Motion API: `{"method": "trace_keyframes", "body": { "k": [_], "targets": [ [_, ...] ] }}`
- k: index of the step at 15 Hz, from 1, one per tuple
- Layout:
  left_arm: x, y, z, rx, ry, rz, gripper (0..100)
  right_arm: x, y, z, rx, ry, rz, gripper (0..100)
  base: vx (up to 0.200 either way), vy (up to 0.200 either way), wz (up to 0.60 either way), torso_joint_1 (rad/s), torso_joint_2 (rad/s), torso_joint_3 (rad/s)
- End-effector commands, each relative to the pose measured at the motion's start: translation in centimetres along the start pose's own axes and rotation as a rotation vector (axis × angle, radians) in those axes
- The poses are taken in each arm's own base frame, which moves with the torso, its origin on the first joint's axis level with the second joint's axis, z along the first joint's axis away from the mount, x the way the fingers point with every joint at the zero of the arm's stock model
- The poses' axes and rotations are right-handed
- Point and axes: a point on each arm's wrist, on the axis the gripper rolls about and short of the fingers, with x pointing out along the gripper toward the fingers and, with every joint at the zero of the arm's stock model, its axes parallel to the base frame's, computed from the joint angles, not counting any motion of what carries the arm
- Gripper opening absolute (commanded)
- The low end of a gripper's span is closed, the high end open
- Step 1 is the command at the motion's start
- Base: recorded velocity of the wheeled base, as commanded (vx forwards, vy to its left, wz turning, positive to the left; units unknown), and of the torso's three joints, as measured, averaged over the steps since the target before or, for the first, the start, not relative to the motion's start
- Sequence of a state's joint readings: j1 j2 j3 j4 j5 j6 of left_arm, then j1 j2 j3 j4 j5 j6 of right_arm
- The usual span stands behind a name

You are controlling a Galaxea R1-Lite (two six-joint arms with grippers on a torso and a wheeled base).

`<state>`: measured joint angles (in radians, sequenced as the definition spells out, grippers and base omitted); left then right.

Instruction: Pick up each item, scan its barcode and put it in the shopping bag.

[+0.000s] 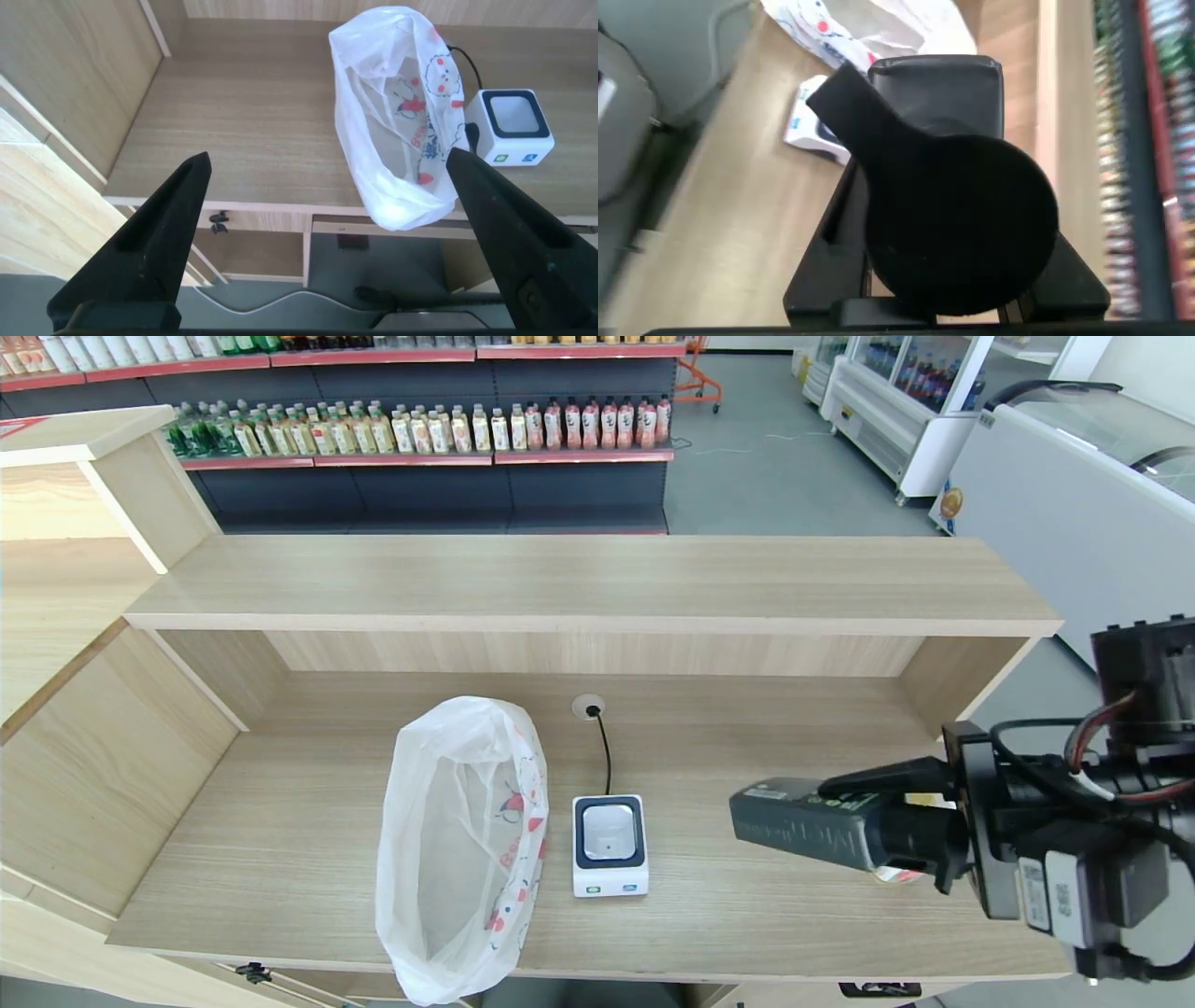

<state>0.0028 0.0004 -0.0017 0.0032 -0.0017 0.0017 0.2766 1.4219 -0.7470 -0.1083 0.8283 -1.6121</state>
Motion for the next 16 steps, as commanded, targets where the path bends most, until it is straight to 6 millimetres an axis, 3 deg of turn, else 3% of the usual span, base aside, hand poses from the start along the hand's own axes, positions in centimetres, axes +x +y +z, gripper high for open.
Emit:
{"method": "trace_keyframes", "body": {
  "k": [1, 4, 5, 7, 8, 11, 16],
  "targets": [
    [0.0, 0.0, 0.0, 0.000, 0.000, 0.000, 100, -3.1, 1.5, 1.0, 0.339, 0.059, -0.022, 0, 0.000, 0.000, 0.00, 0.000, 0.00, 0.000],
    [0.0, 0.0, 0.0, 0.000, 0.000, 0.000, 100, -6.1, 3.0, 0.2, 0.761, 0.177, -0.141, 0, 0.000, 0.000, 0.00, 0.000, 0.00, 0.000],
    [0.0, 0.0, 0.0, 0.000, 0.000, 0.000, 100, -6.1, 3.0, 0.2, 0.761, 0.177, -0.141, 0, 0.000, 0.000, 0.00, 0.000, 0.00, 0.000],
    [0.0, 0.0, 0.0, 0.000, 0.000, 0.000, 100, -6.1, 2.5, 0.1, 1.227, 0.134, -0.220, 0, 0.000, 0.000, 0.00, 0.000, 0.00, 0.000],
    [0.0, 0.0, 0.0, 0.000, 0.000, 0.000, 100, -6.0, 2.5, -0.4, 1.354, 0.123, -0.241, 0, 0.000, 0.000, 0.00, 0.000, 0.00, 0.000],
    [0.0, 0.0, 0.0, 0.000, 0.000, 0.000, 100, -6.0, 3.4, -1.1, 1.532, 0.131, -0.271, 0, 0.000, 0.000, 0.00, 0.000, 0.00, 0.000],
    [0.0, 0.0, 0.0, 0.000, 0.000, 0.000, 100, -5.1, 4.4, 0.1, 1.799, 0.026, -0.275, 0, 0.000, 0.000, 0.00, 0.000, 0.00, 0.000]
  ]
}}
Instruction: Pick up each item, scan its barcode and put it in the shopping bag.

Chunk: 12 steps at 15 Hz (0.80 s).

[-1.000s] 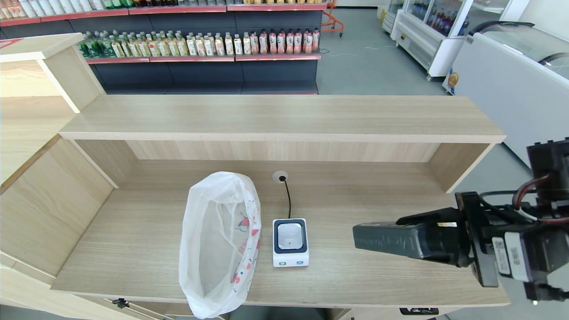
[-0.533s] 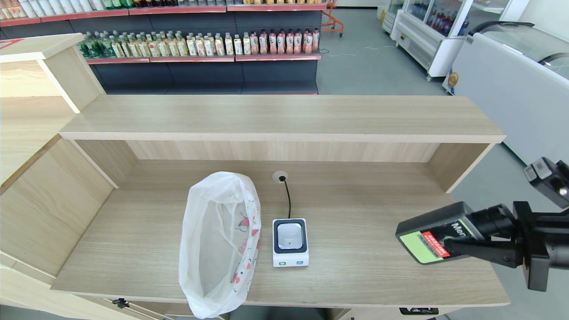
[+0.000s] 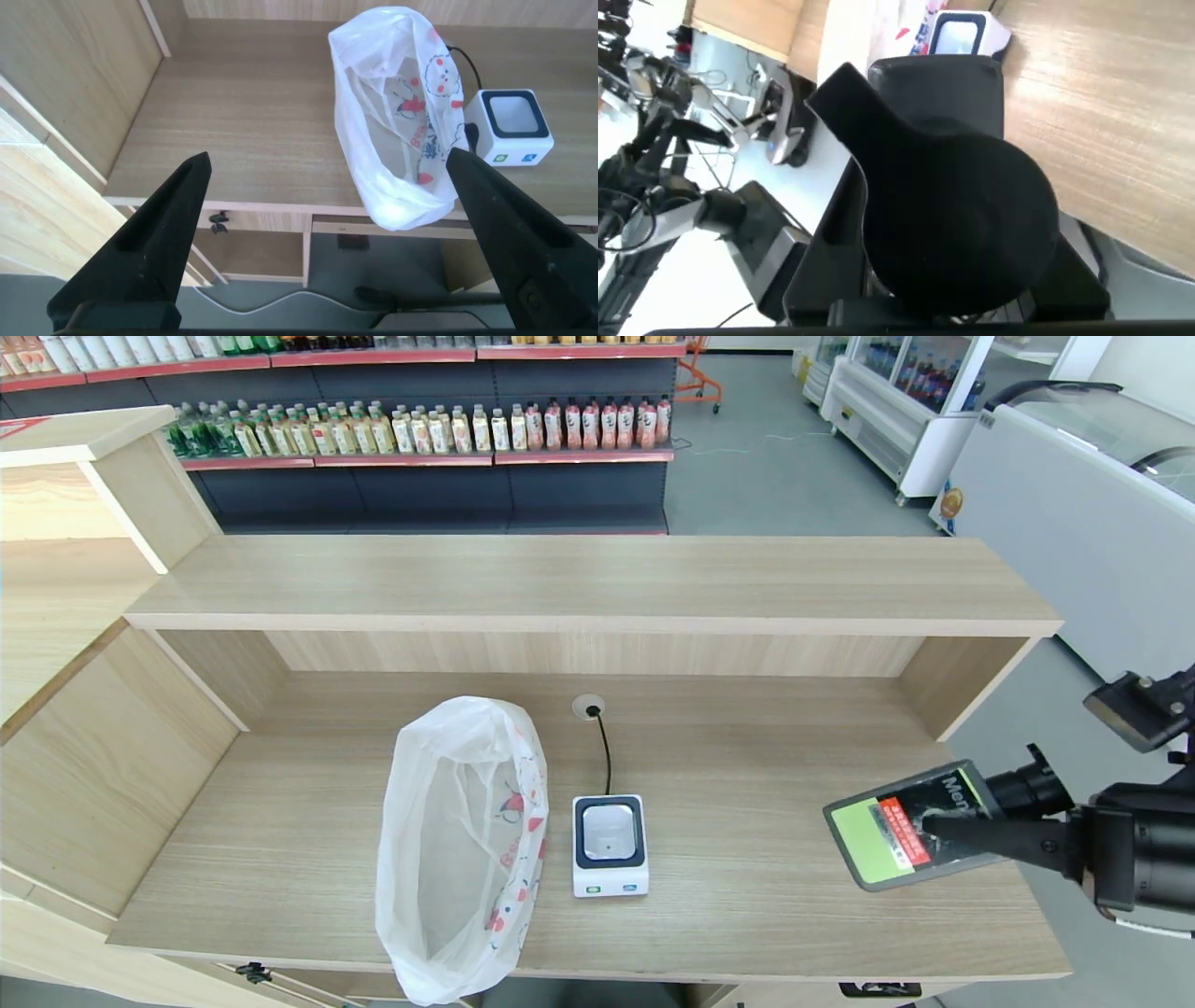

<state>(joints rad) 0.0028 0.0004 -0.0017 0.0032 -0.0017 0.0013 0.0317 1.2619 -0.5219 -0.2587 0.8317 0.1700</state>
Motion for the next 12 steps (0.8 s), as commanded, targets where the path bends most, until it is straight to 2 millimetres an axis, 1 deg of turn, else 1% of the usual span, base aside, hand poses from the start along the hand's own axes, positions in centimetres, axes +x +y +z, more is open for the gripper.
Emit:
{"method": "trace_keyframes", "body": {
  "k": [1, 3, 4, 5, 6, 7, 8, 11, 12],
  "targets": [
    [0.0, 0.0, 0.0, 0.000, 0.000, 0.000, 100, -0.1, 0.3, -0.8, 0.015, 0.016, 0.010, 0, 0.000, 0.000, 0.00, 0.000, 0.00, 0.000],
    [0.0, 0.0, 0.0, 0.000, 0.000, 0.000, 100, -0.5, 0.5, -2.2, -0.031, 0.080, 0.001, 0, 0.000, 0.000, 0.00, 0.000, 0.00, 0.000],
    [0.0, 0.0, 0.0, 0.000, 0.000, 0.000, 100, -1.0, 0.6, -3.0, -0.102, 0.147, -0.005, 0, 0.000, 0.000, 0.00, 0.000, 0.00, 0.000],
    [0.0, 0.0, 0.0, 0.000, 0.000, 0.000, 100, -1.4, 0.7, -2.4, -0.133, 0.162, -0.011, 0, 0.000, 0.000, 0.00, 0.000, 0.00, 0.000],
    [0.0, 0.0, 0.0, 0.000, 0.000, 0.000, 100, -1.3, 0.8, -1.6, -0.121, 0.154, 0.024, 0, 0.000, 0.000, 0.00, 0.000, 0.00, 0.000],
    [0.0, 0.0, 0.0, 0.000, 0.000, 0.000, 100, -1.2, 0.8, -1.2, -0.093, 0.136, 0.069, 0, 0.000, 0.000, 0.00, 0.000, 0.00, 0.000],
    [0.0, 0.0, 0.0, 0.000, 0.000, 0.000, 100, -1.2, 0.8, -1.0, -0.090, 0.129, 0.073, 0, 0.000, 0.000, 0.00, 0.000, 0.00, 0.000],
    [0.0, 0.0, 0.0, 0.000, 0.000, 0.000, 100, 0.1, -0.5, 0.4, -0.026, 0.068, 0.071, 0, 0.000, 0.000, 0.00, 0.000, 0.00, 0.000],
    [0.0, 0.0, 0.0, 0.000, 0.000, 0.000, 100, 1.0, -1.4, 1.1, 0.026, 0.041, 0.070, 0, 0.000, 0.000, 0.00, 0.000, 0.00, 0.000]
  ]
}}
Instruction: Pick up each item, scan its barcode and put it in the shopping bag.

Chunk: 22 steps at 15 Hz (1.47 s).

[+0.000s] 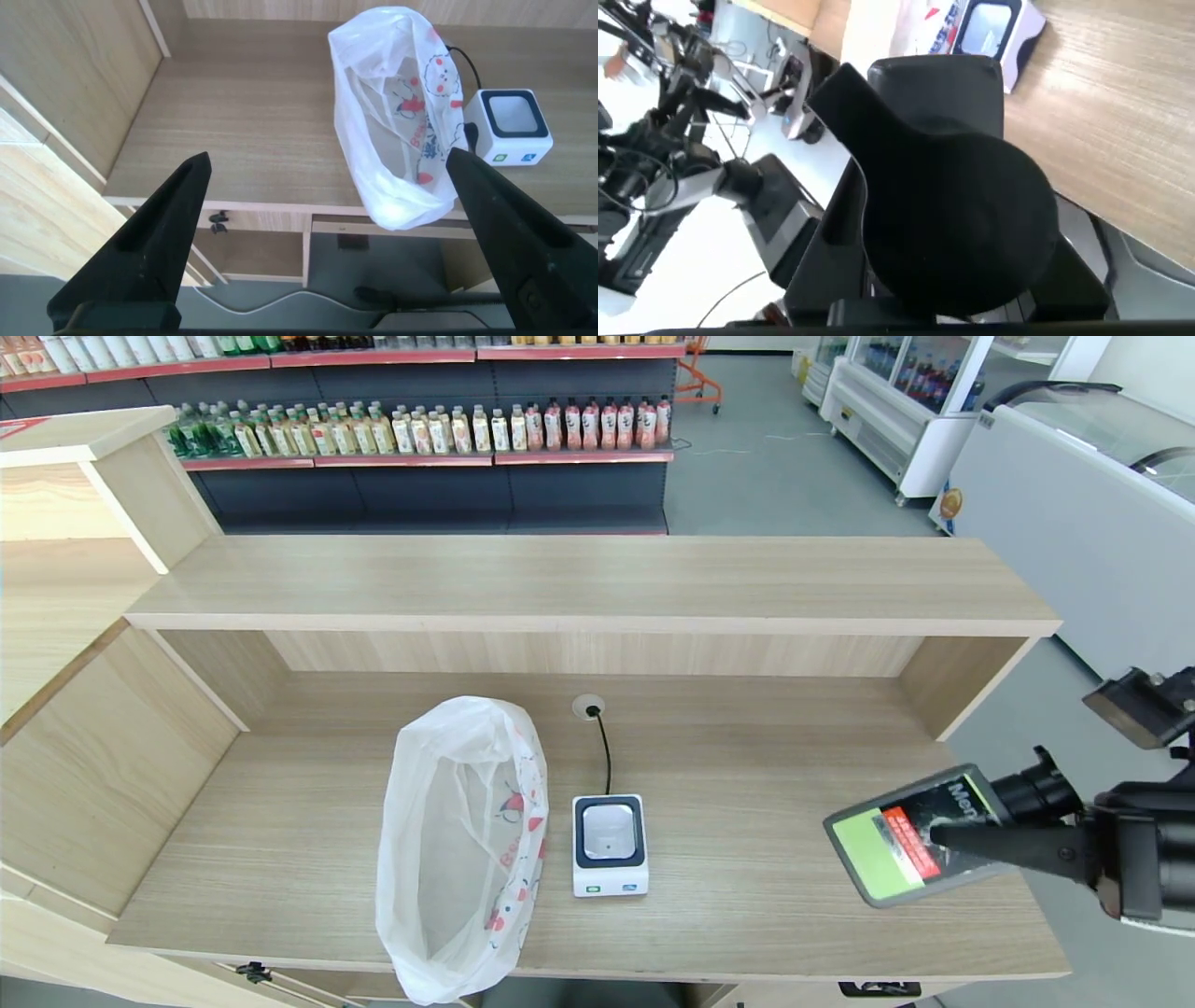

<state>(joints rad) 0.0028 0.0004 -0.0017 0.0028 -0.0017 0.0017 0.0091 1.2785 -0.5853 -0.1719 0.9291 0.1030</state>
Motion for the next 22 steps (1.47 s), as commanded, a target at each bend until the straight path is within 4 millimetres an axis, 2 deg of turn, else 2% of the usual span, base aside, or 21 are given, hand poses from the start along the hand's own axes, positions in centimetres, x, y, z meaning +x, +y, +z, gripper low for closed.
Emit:
{"method": "trace_keyframes", "body": {
  "k": [1, 4, 9, 15, 19, 22],
  "targets": [
    [0.0, 0.0, 0.0, 0.000, 0.000, 0.000, 100, 1.5, -2.0, 0.4, 0.093, 0.001, -0.006, 0, 0.000, 0.000, 0.00, 0.000, 0.00, 0.000],
    [0.0, 0.0, 0.0, 0.000, 0.000, 0.000, 100, 2.2, -2.9, 0.3, 0.121, 0.002, -0.044, 0, 0.000, 0.000, 0.00, 0.000, 0.00, 0.000],
    [0.0, 0.0, 0.0, 0.001, 0.000, 0.000, 100, 2.1, -2.9, -0.5, 0.136, 0.016, -0.060, 0, 0.000, 0.000, 0.00, 0.000, 0.00, 0.000],
    [0.0, 0.0, 0.0, 0.000, 0.000, 0.000, 100, 2.7, -2.7, -0.5, 0.129, 0.030, -0.041, 0, 0.000, 0.200, 0.00, -0.004, 0.00, 0.002],
    [0.0, 0.0, 0.0, 0.000, 0.000, 0.000, 100, 4.3, -3.2, -0.4, 0.103, 0.045, -0.006, 0, 0.000, 0.200, 0.00, 0.006, 0.01, 0.004],
    [0.0, 0.0, 0.0, 0.003, 0.000, 0.002, 100, 6.2, -4.0, -0.6, 0.088, 0.054, -0.113, 0, 0.000, 0.133, 0.00, 0.002, 0.00, 0.002]
  ]
}}
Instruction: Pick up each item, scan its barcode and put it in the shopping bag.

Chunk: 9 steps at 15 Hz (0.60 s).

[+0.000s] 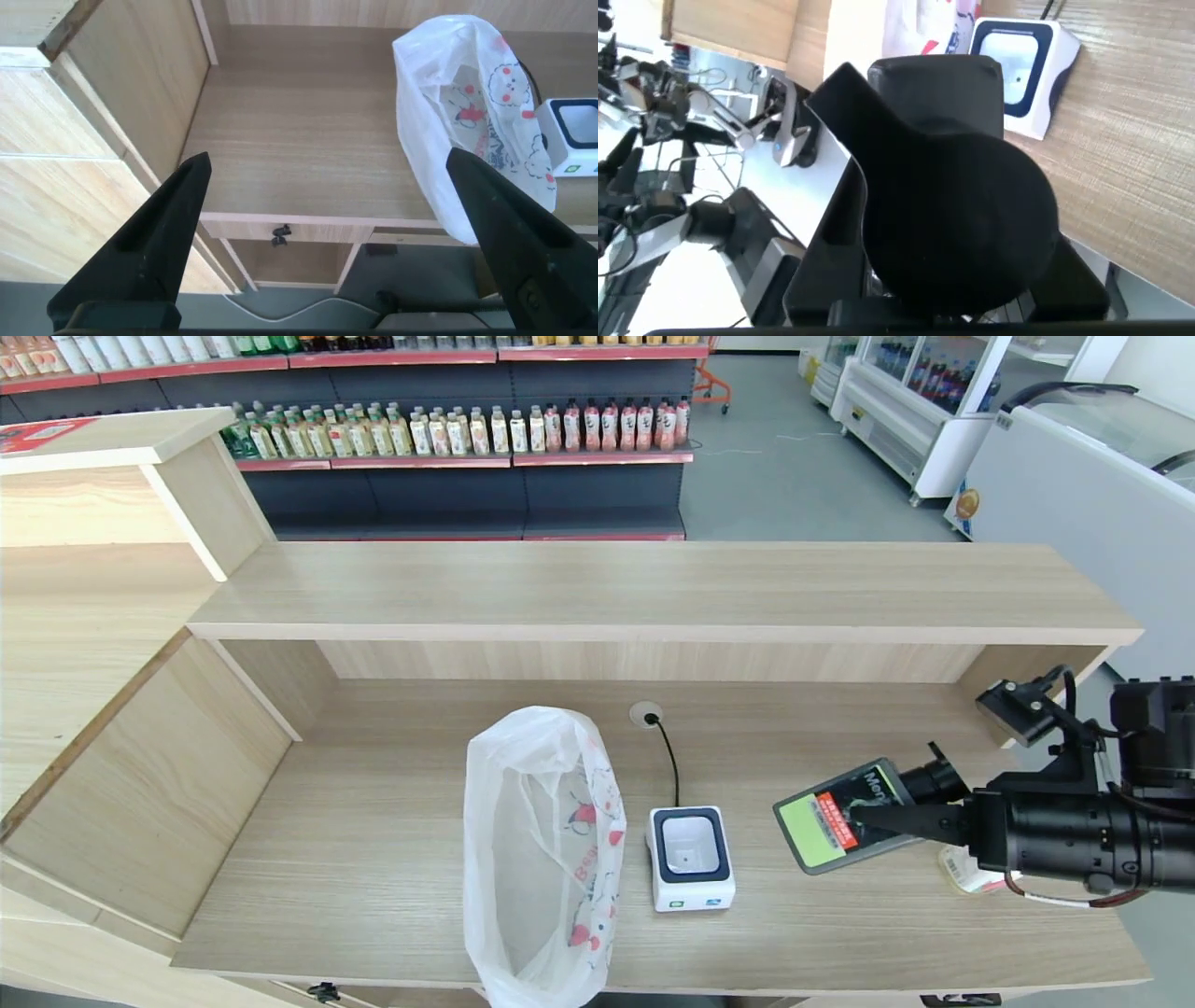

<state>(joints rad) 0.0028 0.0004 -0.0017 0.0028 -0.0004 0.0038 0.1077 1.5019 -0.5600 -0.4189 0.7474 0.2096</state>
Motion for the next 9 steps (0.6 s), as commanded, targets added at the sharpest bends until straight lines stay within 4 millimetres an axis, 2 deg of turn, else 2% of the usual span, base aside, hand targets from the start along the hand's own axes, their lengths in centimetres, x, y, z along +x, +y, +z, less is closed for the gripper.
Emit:
{"method": "trace_keyframes", "body": {
  "k": [1, 3, 6, 9],
  "targets": [
    [0.0, 0.0, 0.0, 0.001, 0.000, 0.001, 100, 2.0, -0.8, -0.5, 0.005, 0.031, -0.022, 0, 0.000, 0.000, 0.00, 0.000, 0.00, 0.000],
    [0.0, 0.0, 0.0, 0.001, 0.000, 0.001, 100, 3.3, -1.2, -0.8, -0.002, 0.048, -0.008, 0, 0.000, 0.000, 0.00, 0.000, 0.00, 0.000],
    [0.0, 0.0, 0.0, 0.002, 0.000, -0.001, 100, 6.2, -3.5, -1.9, -0.066, 0.085, -0.077, 0, 0.000, 0.000, 0.00, 0.000, 0.00, 0.000],
    [0.0, 0.0, 0.0, 0.002, 0.000, 0.001, 100, 7.8, -5.1, -2.6, -0.095, 0.095, -0.091, 0, 0.000, 0.000, 0.00, 0.000, 0.00, 0.000]
  ]
}}
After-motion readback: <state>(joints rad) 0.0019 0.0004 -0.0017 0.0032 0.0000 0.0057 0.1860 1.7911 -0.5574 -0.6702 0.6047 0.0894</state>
